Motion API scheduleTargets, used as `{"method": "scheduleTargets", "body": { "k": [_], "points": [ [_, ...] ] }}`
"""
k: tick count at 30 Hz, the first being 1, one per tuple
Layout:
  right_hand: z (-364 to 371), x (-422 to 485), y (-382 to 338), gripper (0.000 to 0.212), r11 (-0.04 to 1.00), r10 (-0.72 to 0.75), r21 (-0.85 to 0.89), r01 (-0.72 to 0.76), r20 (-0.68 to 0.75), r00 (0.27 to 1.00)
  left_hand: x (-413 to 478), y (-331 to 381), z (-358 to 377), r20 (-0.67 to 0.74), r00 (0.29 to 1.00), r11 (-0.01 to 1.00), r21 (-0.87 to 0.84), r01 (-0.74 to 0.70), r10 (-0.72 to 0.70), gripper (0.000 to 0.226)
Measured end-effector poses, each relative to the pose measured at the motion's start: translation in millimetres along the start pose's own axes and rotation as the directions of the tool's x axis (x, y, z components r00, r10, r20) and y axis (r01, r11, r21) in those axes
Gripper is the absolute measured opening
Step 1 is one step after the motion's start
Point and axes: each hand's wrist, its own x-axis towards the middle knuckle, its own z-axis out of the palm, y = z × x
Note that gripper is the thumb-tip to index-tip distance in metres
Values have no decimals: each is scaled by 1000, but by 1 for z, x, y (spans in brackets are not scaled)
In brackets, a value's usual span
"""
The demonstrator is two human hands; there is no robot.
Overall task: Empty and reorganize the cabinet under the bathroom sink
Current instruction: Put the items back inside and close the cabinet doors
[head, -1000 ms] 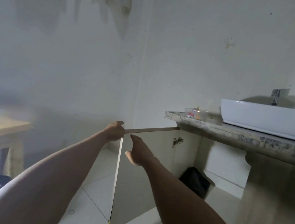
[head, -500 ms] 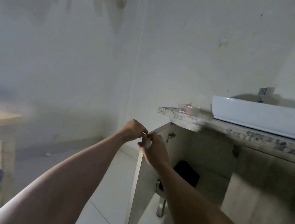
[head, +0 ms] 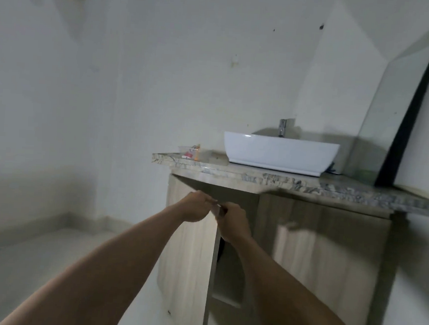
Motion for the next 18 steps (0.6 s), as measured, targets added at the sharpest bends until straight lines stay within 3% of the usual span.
{"method": "scheduleTargets", "body": {
  "k": [5, 8, 12, 18],
  "points": [
    [4, -3, 27, 24, 994, 67, 99, -53, -143, 987, 28, -5, 24, -9, 1000, 998, 59, 1, -1, 45],
    [4, -12, 46, 34, 998, 33, 64, -21, -205, 978, 48, -9, 39, 19, 1000, 998, 56, -12, 11, 54],
    [3, -7, 76, 48, 995, -24, -98, 15, -87, 996, 70, -15, 64, 58, 996, 997, 41, -72, 69, 60],
    [9, 23, 117, 83, 975, -34, -221, 32, -4, 999, 106, -34, 101, 133, 980, 963, 208, -173, 148, 82]
  ]
}}
